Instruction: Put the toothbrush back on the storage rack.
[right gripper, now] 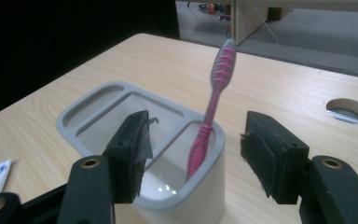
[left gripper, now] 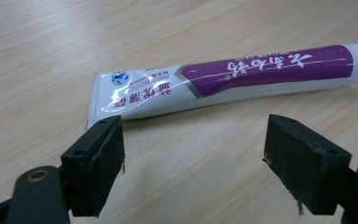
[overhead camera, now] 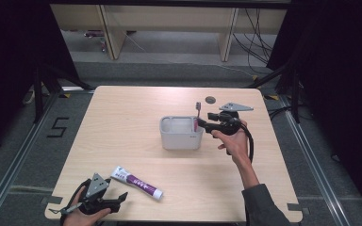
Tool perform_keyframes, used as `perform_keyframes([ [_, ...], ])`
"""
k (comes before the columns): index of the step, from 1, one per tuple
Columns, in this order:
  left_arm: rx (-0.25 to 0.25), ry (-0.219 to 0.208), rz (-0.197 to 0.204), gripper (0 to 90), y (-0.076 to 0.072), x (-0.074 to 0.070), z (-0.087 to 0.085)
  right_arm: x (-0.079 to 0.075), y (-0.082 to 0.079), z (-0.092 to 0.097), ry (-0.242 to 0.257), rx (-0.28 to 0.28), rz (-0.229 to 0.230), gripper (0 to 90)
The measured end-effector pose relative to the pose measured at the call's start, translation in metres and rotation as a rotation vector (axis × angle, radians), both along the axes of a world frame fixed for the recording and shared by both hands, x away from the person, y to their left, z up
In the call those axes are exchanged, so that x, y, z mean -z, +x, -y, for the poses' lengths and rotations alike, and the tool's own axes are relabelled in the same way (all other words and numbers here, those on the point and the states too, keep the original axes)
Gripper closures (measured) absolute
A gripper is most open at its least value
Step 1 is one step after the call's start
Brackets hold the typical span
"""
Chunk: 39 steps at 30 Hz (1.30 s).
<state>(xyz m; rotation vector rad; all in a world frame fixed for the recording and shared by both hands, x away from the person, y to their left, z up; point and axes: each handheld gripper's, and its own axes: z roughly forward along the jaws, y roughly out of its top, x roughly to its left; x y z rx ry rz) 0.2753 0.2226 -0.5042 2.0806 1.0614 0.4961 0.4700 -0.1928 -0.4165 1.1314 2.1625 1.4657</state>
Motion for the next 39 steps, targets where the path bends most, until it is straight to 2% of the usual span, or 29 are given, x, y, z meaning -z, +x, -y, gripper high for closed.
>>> perform_keyframes([
  [2,0.001,0.005,-0.003,19.6,0.0,-0.001,0.0,0.001,-0.005,0.002,0.017,0.009,-0.013,41.8],
  [3,-0.007,-0.014,0.005,19.6,0.0,-0.001,0.0,0.002,-0.004,0.003,0.006,-0.003,0.016,41.8],
  [4,-0.008,-0.011,0.003,19.6,0.0,-0.001,0.001,0.002,-0.008,0.003,0.016,0.011,-0.012,41.8],
  [5,0.003,0.007,-0.002,19.6,0.0,-0.001,-0.001,0.003,-0.009,0.003,0.013,0.005,-0.011,41.8],
  [6,0.003,0.007,-0.002,19.6,0.0,-0.001,-0.001,0.003,-0.009,0.003,0.013,0.005,-0.011,41.8],
  [7,-0.007,-0.013,0.004,19.6,0.0,-0.001,0.0,0.004,-0.011,0.005,-0.003,0.009,0.006,41.5],
  [9,0.002,-0.001,0.0,19.6,0.0,-0.002,0.0,0.004,-0.014,0.008,-0.018,-0.003,0.017,41.6],
  [10,-0.006,-0.016,0.01,19.6,-0.001,-0.001,0.001,0.004,-0.017,0.007,-0.008,0.004,-0.007,41.5],
  [11,0.006,0.007,0.003,19.6,-0.001,-0.002,-0.001,0.006,-0.017,0.008,-0.016,-0.026,0.011,41.5],
  [12,-0.003,-0.01,0.003,19.6,-0.001,-0.002,0.0,0.006,-0.021,0.007,-0.015,-0.011,-0.011,41.4],
  [13,-0.005,-0.013,0.004,19.6,-0.001,-0.003,0.001,0.007,-0.021,0.008,-0.026,-0.025,0.008,41.3],
  [15,-0.009,-0.019,0.004,19.6,-0.001,-0.003,0.001,0.007,-0.024,0.009,-0.037,-0.018,-0.005,41.1],
  [16,0.0,-0.014,0.011,19.6,-0.001,-0.002,0.001,0.009,-0.029,0.009,-0.032,-0.019,-0.016,40.9],
  [18,-0.002,-0.017,0.012,19.6,-0.001,-0.002,0.001,0.009,-0.031,0.011,-0.049,-0.031,-0.001,40.9],
  [19,-0.01,-0.016,0.006,19.6,-0.001,-0.003,0.001,0.01,-0.033,0.011,-0.041,-0.037,-0.005,40.9],
  [21,0.0,-0.015,0.006,19.6,-0.001,-0.002,0.001,0.011,-0.038,0.013,-0.065,-0.039,-0.007,40.4],
  [22,0.001,-0.016,0.006,19.6,-0.001,-0.002,0.001,0.011,-0.042,0.014,-0.066,-0.027,-0.036,40.3],
  [23,0.0,-0.016,0.006,19.7,-0.001,-0.002,0.001,0.012,-0.041,0.015,-0.07,-0.041,-0.01,40.3],
  [24,-0.001,-0.014,0.007,19.6,-0.001,-0.002,0.001,0.014,-0.044,0.015,-0.063,-0.054,-0.027,40.3],
  [25,-0.003,-0.015,0.006,19.6,-0.001,-0.003,0.001,0.015,-0.047,0.016,-0.061,-0.043,-0.042,40.3],
  [26,0.001,-0.014,0.005,19.6,-0.001,-0.002,0.001,0.016,-0.047,0.018,-0.077,-0.044,-0.023,40.3],
  [31,-0.002,-0.015,0.005,19.6,-0.001,-0.003,0.002,0.021,-0.056,0.023,-0.068,-0.035,-0.049,40.3],
  [32,0.001,-0.016,0.006,19.6,-0.001,-0.002,0.001,0.022,-0.055,0.025,-0.092,-0.045,-0.026,40.3],
  [33,0.003,-0.014,0.006,19.6,-0.001,-0.002,0.001,0.023,-0.057,0.026,-0.093,-0.04,-0.024,40.3],
  [35,0.0,-0.015,0.007,19.6,-0.001,-0.002,0.001,0.024,-0.062,0.025,-0.075,-0.037,-0.049,40.2],
  [36,-0.001,-0.015,0.007,19.6,-0.001,-0.002,0.001,0.025,-0.063,0.027,-0.093,-0.042,-0.036,40.2],
  [39,0.009,0.0,0.003,19.6,-0.001,-0.002,0.001,0.03,-0.07,0.025,-0.092,-0.048,-0.059,40.2],
])
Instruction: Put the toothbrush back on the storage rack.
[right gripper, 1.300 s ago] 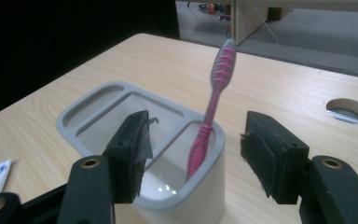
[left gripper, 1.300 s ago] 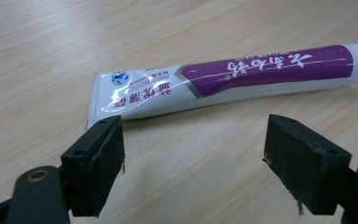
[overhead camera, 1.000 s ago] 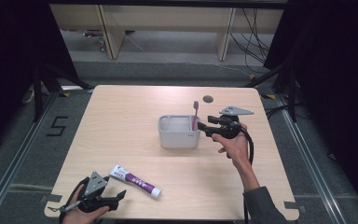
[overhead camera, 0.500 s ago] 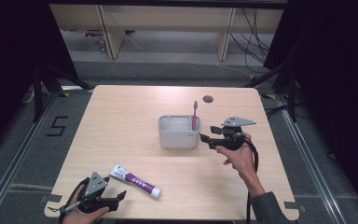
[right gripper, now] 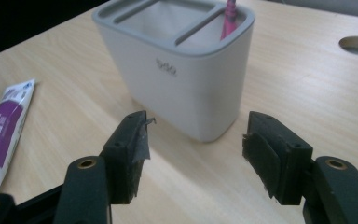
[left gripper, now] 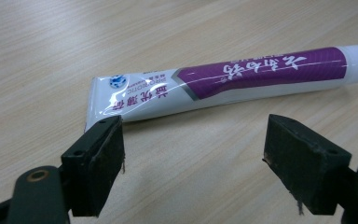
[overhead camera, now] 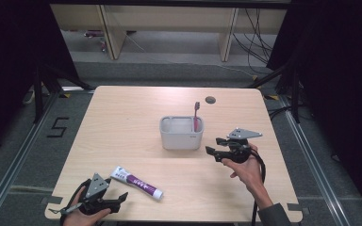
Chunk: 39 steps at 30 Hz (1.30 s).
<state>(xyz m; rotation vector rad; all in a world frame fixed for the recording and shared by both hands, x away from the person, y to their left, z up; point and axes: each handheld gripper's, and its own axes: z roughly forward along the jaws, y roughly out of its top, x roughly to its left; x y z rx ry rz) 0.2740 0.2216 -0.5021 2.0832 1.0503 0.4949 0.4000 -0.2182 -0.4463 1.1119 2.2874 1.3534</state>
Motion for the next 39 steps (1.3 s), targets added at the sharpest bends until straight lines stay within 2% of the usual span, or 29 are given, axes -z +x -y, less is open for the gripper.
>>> perform_keyframes([
  [2,-0.006,-0.014,0.002,19.6,0.0,0.0,0.001,0.004,-0.004,0.001,-0.043,-0.01,0.016,40.1],
  [3,-0.007,-0.013,0.003,19.6,0.0,0.0,0.001,0.005,-0.007,-0.001,-0.032,-0.006,-0.008,40.1],
  [4,0.001,-0.001,-0.001,19.6,0.0,-0.001,0.0,0.007,-0.009,0.0,-0.042,-0.022,-0.008,40.1],
  [5,-0.004,-0.007,-0.001,19.6,0.0,-0.001,0.001,0.008,-0.01,0.0,-0.044,-0.03,-0.015,40.0],
  [6,-0.005,-0.012,0.002,19.6,0.001,-0.001,0.001,0.01,-0.012,0.0,-0.052,-0.023,0.008,39.9],
  [7,0.003,0.0,0.0,19.6,0.001,-0.001,0.001,0.01,-0.014,0.001,-0.067,-0.028,0.007,39.9],
  [10,0.006,0.001,0.006,19.6,0.001,0.0,0.0,0.012,-0.018,0.001,-0.053,-0.027,0.005,39.9],
  [11,0.003,0.004,0.0,19.6,0.001,0.0,0.0,0.013,-0.022,0.002,-0.054,-0.023,-0.014,39.8],
  [12,-0.006,-0.013,0.001,19.6,0.001,0.0,0.001,0.014,-0.024,0.002,-0.048,-0.027,-0.02,39.8],
  [13,-0.005,-0.01,0.0,19.6,0.001,-0.001,0.001,0.015,-0.024,0.003,-0.056,-0.027,0.001,39.5],
  [14,-0.005,-0.01,0.0,19.6,0.001,-0.001,0.001,0.015,-0.026,0.004,-0.067,-0.031,-0.002,39.4],
  [15,-0.005,-0.013,0.003,19.6,0.0,0.0,0.001,0.015,-0.028,0.004,-0.057,-0.024,0.0,39.4],
  [16,-0.004,-0.014,0.002,19.6,0.001,0.0,0.001,0.015,-0.031,0.004,-0.048,-0.026,-0.031,39.5],
  [17,-0.004,-0.012,0.001,19.6,0.001,0.0,0.001,0.016,-0.031,0.005,-0.055,-0.043,-0.003,39.5],
  [18,-0.004,-0.012,0.001,19.6,0.001,0.0,0.001,0.016,-0.033,0.005,-0.052,-0.04,-0.015,39.4],
  [20,-0.004,-0.011,0.001,19.6,0.001,0.0,0.001,0.017,-0.036,0.007,-0.061,-0.036,-0.006,39.4],
  [22,-0.008,-0.009,-0.001,19.6,0.001,-0.001,0.001,0.02,-0.038,0.008,-0.051,-0.048,-0.019,39.2],
  [23,-0.01,-0.009,-0.001,19.6,0.001,-0.001,0.001,0.02,-0.041,0.008,-0.046,-0.031,-0.047,38.9],
  [25,-0.015,-0.009,-0.001,19.6,0.001,0.0,0.001,0.021,-0.042,0.011,-0.052,-0.028,-0.004,39.0],
  [26,-0.013,-0.008,-0.003,19.6,0.001,0.0,0.001,0.021,-0.045,0.01,-0.037,-0.019,-0.038,39.0],
  [27,-0.013,-0.007,-0.003,19.6,0.001,0.0,0.001,0.022,-0.046,0.011,-0.033,-0.025,-0.05,38.9],
  [30,-0.007,0.004,-0.002,19.6,0.001,-0.001,0.0,0.024,-0.048,0.013,-0.051,-0.033,-0.027,38.9],
  [33,-0.011,-0.009,-0.001,19.6,0.002,0.0,0.0,0.026,-0.053,0.017,-0.057,-0.029,-0.014,38.7],
  [36,-0.012,-0.003,-0.004,19.6,0.002,0.0,0.0,0.029,-0.06,0.019,-0.022,-0.035,-0.074,38.2],
  [37,-0.011,-0.003,-0.004,19.6,0.002,0.0,0.0,0.03,-0.062,0.019,-0.029,-0.031,-0.067,37.3],
  [38,-0.013,-0.008,-0.001,19.6,0.002,0.0,0.0,0.031,-0.062,0.021,-0.045,-0.035,-0.039,36.8],
  [39,-0.011,-0.007,-0.001,19.6,0.002,0.0,-0.001,0.032,-0.063,0.022,-0.048,-0.035,-0.044,36.6],
])
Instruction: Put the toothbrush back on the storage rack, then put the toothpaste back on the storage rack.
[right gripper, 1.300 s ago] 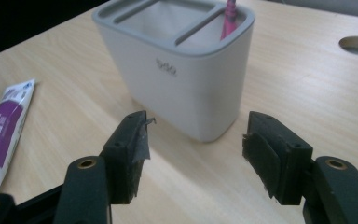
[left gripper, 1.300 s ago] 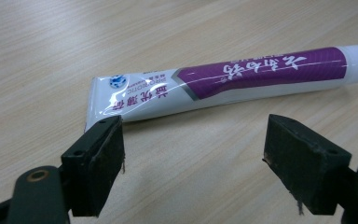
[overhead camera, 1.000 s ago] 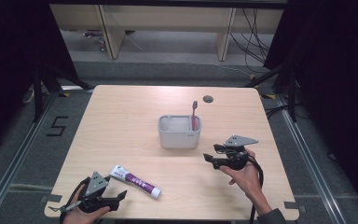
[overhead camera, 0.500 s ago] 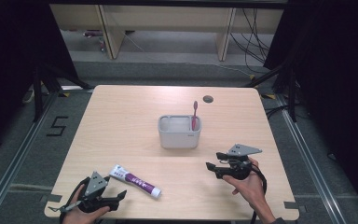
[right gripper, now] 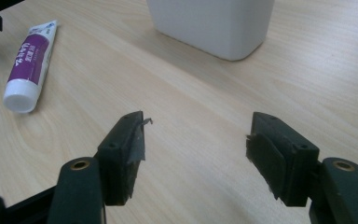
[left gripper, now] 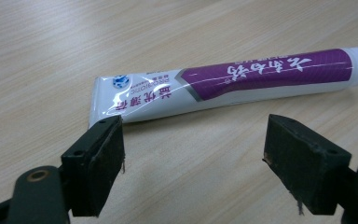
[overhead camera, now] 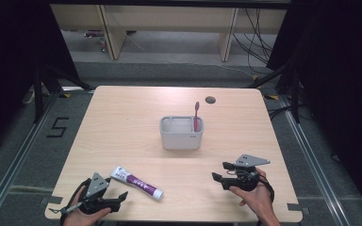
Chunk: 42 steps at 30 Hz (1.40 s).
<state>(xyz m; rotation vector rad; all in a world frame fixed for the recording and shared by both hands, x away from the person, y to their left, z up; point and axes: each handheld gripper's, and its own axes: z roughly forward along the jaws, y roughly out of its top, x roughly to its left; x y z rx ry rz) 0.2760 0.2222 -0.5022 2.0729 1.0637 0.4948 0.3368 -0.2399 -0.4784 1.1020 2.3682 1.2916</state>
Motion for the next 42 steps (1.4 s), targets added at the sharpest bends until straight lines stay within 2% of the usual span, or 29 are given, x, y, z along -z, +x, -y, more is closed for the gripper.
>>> perform_keyframes([
  [1,-0.019,-0.006,0.003,19.6,0.0,0.0,0.001,0.001,-0.001,0.001,-0.004,0.0,-0.002,36.0],
  [2,-0.009,0.0,-0.004,19.6,0.0,-0.001,0.0,0.002,-0.004,-0.001,0.014,0.002,-0.03,35.4],
  [3,-0.017,-0.009,-0.006,19.6,-0.001,0.0,0.0,0.003,-0.003,0.002,-0.008,-0.008,-0.002,35.3],
  [4,-0.009,0.004,-0.006,19.6,0.0,-0.001,-0.001,0.003,-0.006,0.002,-0.006,0.007,-0.011,34.6],
  [5,-0.017,-0.012,-0.001,19.6,-0.001,0.0,0.0,0.004,-0.007,0.002,0.003,0.013,-0.03,33.6],
  [6,-0.014,-0.011,-0.001,19.6,-0.001,0.0,-0.001,0.005,-0.006,0.004,-0.013,-0.009,-0.004,32.4],
  [7,-0.014,-0.011,0.001,19.6,-0.001,0.0,-0.001,0.005,-0.009,0.004,-0.001,0.007,-0.036,31.7],
  [9,-0.015,-0.009,0.0,19.6,-0.001,0.0,-0.001,0.007,-0.01,0.007,-0.007,-0.009,-0.032,31.8],
  [11,-0.019,-0.005,-0.002,19.6,-0.001,0.0,-0.001,0.007,-0.013,0.007,0.006,0.002,-0.053,31.3],
  [12,-0.018,-0.005,-0.002,19.6,-0.001,0.0,-0.001,0.007,-0.012,0.009,-0.017,0.001,-0.02,30.5],
  [13,-0.018,-0.005,-0.002,19.6,-0.001,0.0,-0.001,0.008,-0.015,0.009,0.003,0.004,-0.048,29.9],
  [14,-0.018,-0.01,0.002,19.6,-0.001,0.001,-0.001,0.008,-0.014,0.011,-0.02,-0.009,-0.028,29.4],
  [15,-0.014,-0.006,0.0,19.6,-0.001,0.0,-0.001,0.008,-0.018,0.01,-0.005,0.016,-0.056,28.9],
  [17,-0.014,-0.009,0.0,19.6,-0.001,0.0,-0.001,0.009,-0.018,0.013,-0.019,0.006,-0.03,28.5],
  [21,-0.012,-0.003,-0.001,19.6,-0.001,0.0,0.0,0.011,-0.024,0.013,-0.002,0.016,-0.062,26.0],
  [22,-0.017,-0.007,0.002,19.6,-0.001,0.001,0.0,0.011,-0.025,0.015,-0.034,0.001,-0.055,25.8],
  [24,-0.013,0.005,-0.004,19.6,-0.001,0.0,-0.002,0.011,-0.029,0.014,-0.029,0.038,-0.081,25.3],
  [25,-0.009,0.007,-0.003,19.6,-0.001,0.0,-0.002,0.012,-0.028,0.016,-0.051,0.012,-0.047,25.3],
  [26,-0.009,0.007,-0.003,19.6,-0.001,0.0,-0.002,0.013,-0.029,0.015,-0.026,0.018,-0.07,25.3],
  [27,-0.012,0.009,-0.003,19.6,-0.001,0.0,-0.002,0.012,-0.031,0.015,-0.027,0.018,-0.092,25.3],
  [28,-0.013,0.008,-0.004,19.6,-0.001,0.0,-0.002,0.013,-0.031,0.015,-0.028,0.012,-0.087,25.3],
  [29,-0.012,0.008,-0.004,19.6,-0.001,0.0,-0.001,0.012,-0.031,0.017,-0.053,0.023,-0.06,25.3],
  [31,-0.009,0.007,-0.004,19.7,-0.001,0.0,-0.001,0.012,-0.033,0.017,-0.044,0.027,-0.076,25.4],
  [35,-0.018,-0.003,0.0,20.1,-0.001,0.0,0.0,0.013,-0.033,0.02,-0.06,0.015,-0.052,25.7],
  [36,-0.01,0.002,0.003,21.1,-0.001,0.001,0.0,0.013,-0.034,0.02,-0.053,0.024,-0.073,26.0],
  [37,-0.002,0.014,0.0,21.9,-0.001,0.0,0.0,0.013,-0.034,0.02,-0.053,0.025,-0.073,26.3],
  [38,-0.002,-0.003,0.001,23.6,-0.001,0.001,0.001,0.014,-0.034,0.02,-0.046,0.022,-0.073,26.5],
  [41,0.019,0.018,0.004,40.5,-0.003,-0.001,0.0,0.013,-0.035,0.021,-0.052,0.013,-0.078,26.8],
  [42,0.031,0.015,0.02,50.1,-0.004,0.001,-0.001,0.014,-0.034,0.021,-0.05,-0.01,-0.075,27.3],
])
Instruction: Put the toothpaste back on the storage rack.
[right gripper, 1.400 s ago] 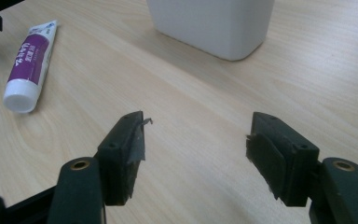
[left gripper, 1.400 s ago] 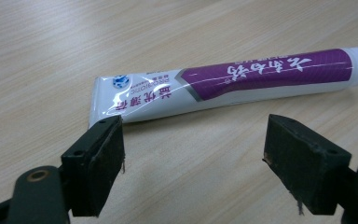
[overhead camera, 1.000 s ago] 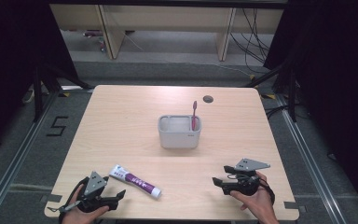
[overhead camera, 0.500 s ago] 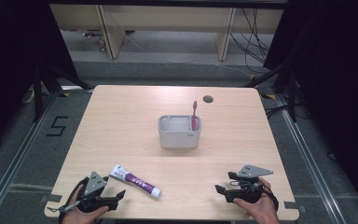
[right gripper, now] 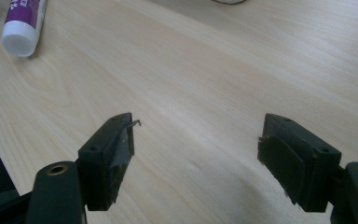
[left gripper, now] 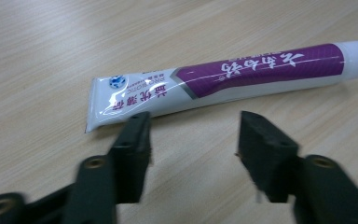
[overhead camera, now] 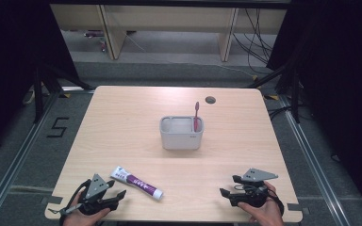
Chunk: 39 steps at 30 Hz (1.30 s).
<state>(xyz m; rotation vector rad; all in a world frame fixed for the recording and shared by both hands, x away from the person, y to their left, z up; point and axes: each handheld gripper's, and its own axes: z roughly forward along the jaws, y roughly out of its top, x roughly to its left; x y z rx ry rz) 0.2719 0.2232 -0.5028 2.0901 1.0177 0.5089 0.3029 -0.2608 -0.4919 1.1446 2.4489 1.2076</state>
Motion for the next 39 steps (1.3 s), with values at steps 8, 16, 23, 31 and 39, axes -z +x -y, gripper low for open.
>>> perform_keyframes([
  [8,-0.02,0.027,0.011,80.6,0.002,0.0,-0.002,0.0,-0.002,-0.002,-0.017,0.032,0.011,28.1],
  [16,-0.006,0.042,0.002,88.7,0.01,0.002,0.005,0.0,-0.002,-0.002,-0.018,0.028,-0.002,28.1],
  [23,0.007,0.061,-0.004,89.1,0.013,0.002,0.004,0.0,-0.001,-0.001,-0.024,0.01,0.014,28.1],
  [31,-0.003,0.073,-0.008,89.1,0.025,0.003,0.005,0.0,-0.001,-0.001,-0.024,0.019,0.017,28.1],
  [39,-0.008,0.09,-0.02,89.1,0.033,0.004,0.005,0.0,-0.001,-0.001,-0.028,0.018,0.017,28.1],
])
